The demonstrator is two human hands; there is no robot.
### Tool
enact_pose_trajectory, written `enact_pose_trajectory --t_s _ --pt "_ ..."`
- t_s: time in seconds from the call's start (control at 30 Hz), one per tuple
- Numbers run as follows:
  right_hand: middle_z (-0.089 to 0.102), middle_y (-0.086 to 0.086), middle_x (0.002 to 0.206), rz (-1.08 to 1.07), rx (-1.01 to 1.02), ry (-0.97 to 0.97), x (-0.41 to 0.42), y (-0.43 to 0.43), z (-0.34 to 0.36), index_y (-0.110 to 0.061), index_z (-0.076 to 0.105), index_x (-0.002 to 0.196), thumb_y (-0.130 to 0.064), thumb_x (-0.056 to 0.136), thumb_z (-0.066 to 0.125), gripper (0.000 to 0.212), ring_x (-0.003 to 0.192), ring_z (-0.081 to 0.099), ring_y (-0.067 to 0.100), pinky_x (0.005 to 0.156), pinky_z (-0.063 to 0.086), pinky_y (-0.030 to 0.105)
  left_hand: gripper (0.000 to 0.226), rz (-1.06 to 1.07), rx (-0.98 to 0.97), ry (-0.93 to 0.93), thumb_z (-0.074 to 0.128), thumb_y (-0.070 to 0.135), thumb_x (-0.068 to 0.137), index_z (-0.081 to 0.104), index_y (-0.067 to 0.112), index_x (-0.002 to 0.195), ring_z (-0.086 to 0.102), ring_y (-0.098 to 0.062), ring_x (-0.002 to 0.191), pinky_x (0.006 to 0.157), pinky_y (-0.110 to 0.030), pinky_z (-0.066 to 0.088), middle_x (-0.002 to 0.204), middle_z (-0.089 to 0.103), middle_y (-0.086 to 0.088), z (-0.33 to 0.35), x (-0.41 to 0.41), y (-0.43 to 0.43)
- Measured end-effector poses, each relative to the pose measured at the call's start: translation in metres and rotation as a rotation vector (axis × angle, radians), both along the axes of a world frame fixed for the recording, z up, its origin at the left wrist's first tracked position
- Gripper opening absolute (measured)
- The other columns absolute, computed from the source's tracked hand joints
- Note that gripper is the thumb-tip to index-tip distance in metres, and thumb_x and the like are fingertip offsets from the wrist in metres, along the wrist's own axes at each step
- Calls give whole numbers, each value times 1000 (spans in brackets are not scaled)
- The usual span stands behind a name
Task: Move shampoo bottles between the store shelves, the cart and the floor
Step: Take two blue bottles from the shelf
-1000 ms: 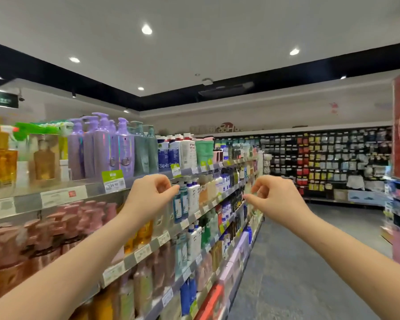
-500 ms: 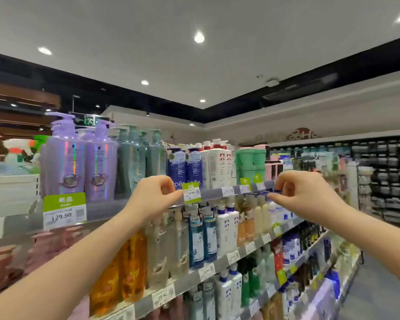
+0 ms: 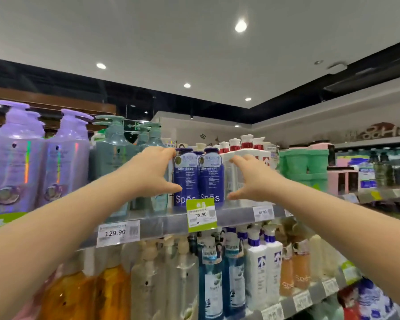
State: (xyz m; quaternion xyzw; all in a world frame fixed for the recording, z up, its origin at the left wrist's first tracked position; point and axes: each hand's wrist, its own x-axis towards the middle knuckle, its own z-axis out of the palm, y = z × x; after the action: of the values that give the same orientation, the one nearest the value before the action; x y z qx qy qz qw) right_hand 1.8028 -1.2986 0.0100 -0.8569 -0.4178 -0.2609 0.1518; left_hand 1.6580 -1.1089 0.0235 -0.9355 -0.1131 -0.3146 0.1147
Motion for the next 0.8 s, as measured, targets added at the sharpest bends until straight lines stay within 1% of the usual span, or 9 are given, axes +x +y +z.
enact_pose_trajectory --t_s 0.17,0.27,0.33,0.37,0.43,0.53,0.6,0.67,0.8 --pt "17 5 156 2 -43 -78 52 46 34 -21 12 151 -39 62 86 117 140 26 27 109 34 41 102 96 158 52 69 58 74 17 11 149 26 -24 138 113 -37 29 150 31 -7 14 57 17" --pt "8 4 159 3 -47 -98 79 70 41 -20 4 152 -42 61 86 125 145 12 26 114 25 42 113 202 254 75 67 67 69 14 9 149 23 -27 140 116 -43 23 151 29 -9 18 94 28" --pt "5 3 160 25 -66 -85 91 81 43 -19 2 152 -43 60 86 127 146 9 24 116 20 41 121 266 265 91 65 74 64 11 8 150 18 -29 142 117 -48 14 152 26 -10 17 111 33" --pt "9 3 160 42 -63 -77 95 85 43 -18 4 152 -43 60 86 126 145 12 24 116 21 41 124 286 260 91 64 76 63 9 8 151 16 -29 143 117 -50 10 153 25 -10 17 116 34" --pt "27 4 154 86 -24 -67 100 89 43 -16 17 149 -40 60 87 116 139 30 23 110 32 38 129 303 257 64 64 79 60 6 8 151 15 -28 144 115 -52 6 153 24 -9 16 124 36" --pt "45 3 139 130 13 -82 104 91 42 -18 33 138 -35 58 89 100 122 48 22 99 46 37 133 328 273 40 65 79 57 3 9 151 17 -26 143 115 -53 8 154 22 -8 19 131 40" --pt "47 3 135 151 21 -88 107 92 40 -18 35 134 -32 57 89 95 118 50 22 95 49 40 133 350 284 48 67 79 55 7 9 151 24 -25 141 113 -54 10 152 27 -7 19 134 40" --pt "47 2 133 176 48 -105 109 91 37 -18 36 132 -30 57 89 93 117 49 21 93 51 41 127 344 299 25 69 78 53 17 11 147 31 -24 136 111 -53 14 146 36 -4 18 135 39" --pt "40 2 132 263 160 -57 113 86 30 -24 32 132 -26 54 91 98 117 46 20 91 52 40 115 177 288 -132 74 75 48 28 19 138 35 -23 126 109 -43 25 133 39 0 10 129 43"
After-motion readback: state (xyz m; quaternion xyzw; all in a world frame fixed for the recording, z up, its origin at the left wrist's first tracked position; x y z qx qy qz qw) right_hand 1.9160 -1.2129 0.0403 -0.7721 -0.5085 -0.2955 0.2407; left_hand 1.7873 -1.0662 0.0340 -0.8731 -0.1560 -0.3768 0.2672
